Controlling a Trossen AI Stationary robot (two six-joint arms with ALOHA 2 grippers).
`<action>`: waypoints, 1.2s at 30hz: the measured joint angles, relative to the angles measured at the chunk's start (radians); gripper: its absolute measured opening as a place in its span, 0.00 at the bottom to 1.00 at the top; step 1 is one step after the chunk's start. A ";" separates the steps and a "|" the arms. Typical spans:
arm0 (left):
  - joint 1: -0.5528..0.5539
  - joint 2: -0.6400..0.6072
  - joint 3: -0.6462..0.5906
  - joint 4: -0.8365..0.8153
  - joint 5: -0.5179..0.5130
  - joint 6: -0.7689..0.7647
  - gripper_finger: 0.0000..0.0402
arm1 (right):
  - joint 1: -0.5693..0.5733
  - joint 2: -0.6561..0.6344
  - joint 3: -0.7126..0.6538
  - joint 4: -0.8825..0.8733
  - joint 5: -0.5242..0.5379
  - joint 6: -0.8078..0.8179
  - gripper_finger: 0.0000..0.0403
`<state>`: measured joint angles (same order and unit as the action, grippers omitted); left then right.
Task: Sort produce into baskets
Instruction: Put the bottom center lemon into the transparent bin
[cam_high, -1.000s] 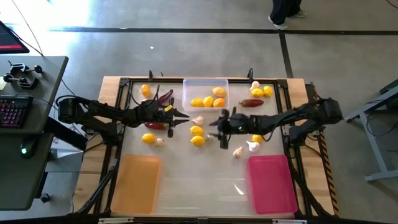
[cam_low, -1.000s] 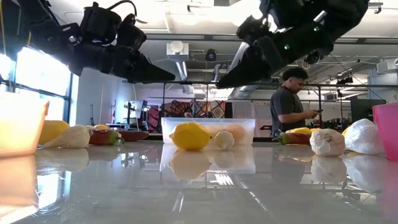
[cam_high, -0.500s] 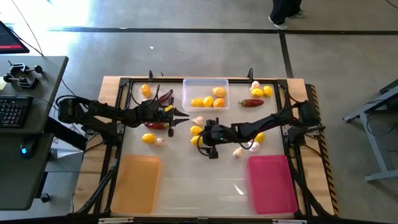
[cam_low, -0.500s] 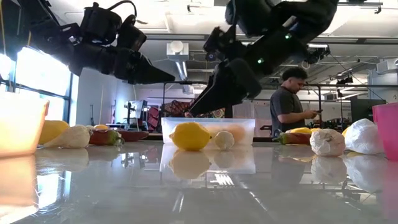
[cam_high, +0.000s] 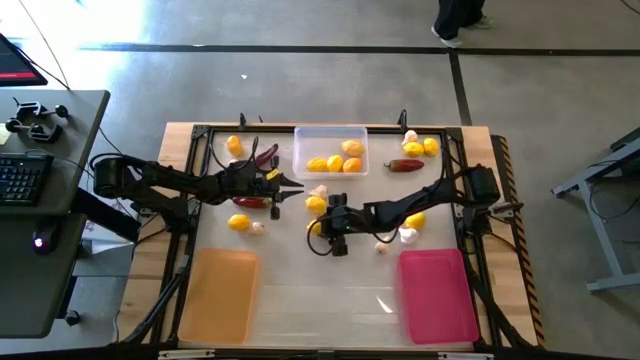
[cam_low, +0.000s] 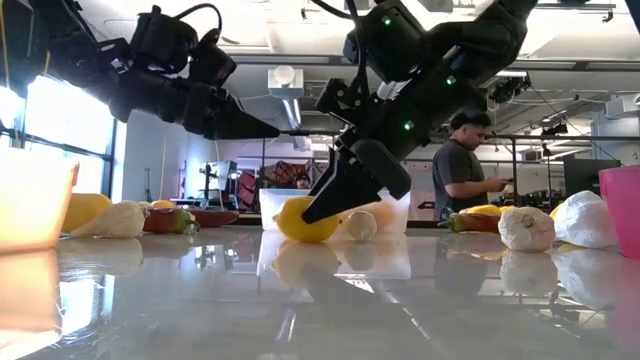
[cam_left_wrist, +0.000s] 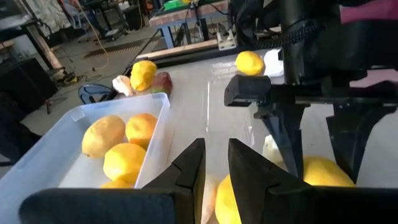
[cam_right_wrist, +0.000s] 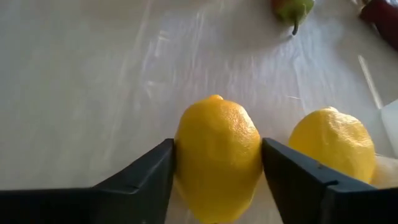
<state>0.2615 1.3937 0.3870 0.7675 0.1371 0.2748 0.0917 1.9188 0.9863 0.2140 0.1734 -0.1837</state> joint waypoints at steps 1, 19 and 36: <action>0.000 0.000 0.000 -0.002 0.000 -0.004 0.14 | 0.000 0.000 0.000 -0.001 -0.004 0.002 0.48; 0.000 0.000 0.000 0.010 -0.028 -0.065 0.14 | -0.112 -0.381 -0.001 -0.209 0.126 -0.061 0.37; 0.001 0.000 0.000 0.002 -0.137 -0.064 0.14 | -0.711 -0.269 0.062 -0.257 -0.225 -0.299 0.36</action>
<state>0.2626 1.3937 0.3870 0.7697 0.0002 0.2103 -0.6195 1.6494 1.0481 -0.0431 -0.0516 -0.4830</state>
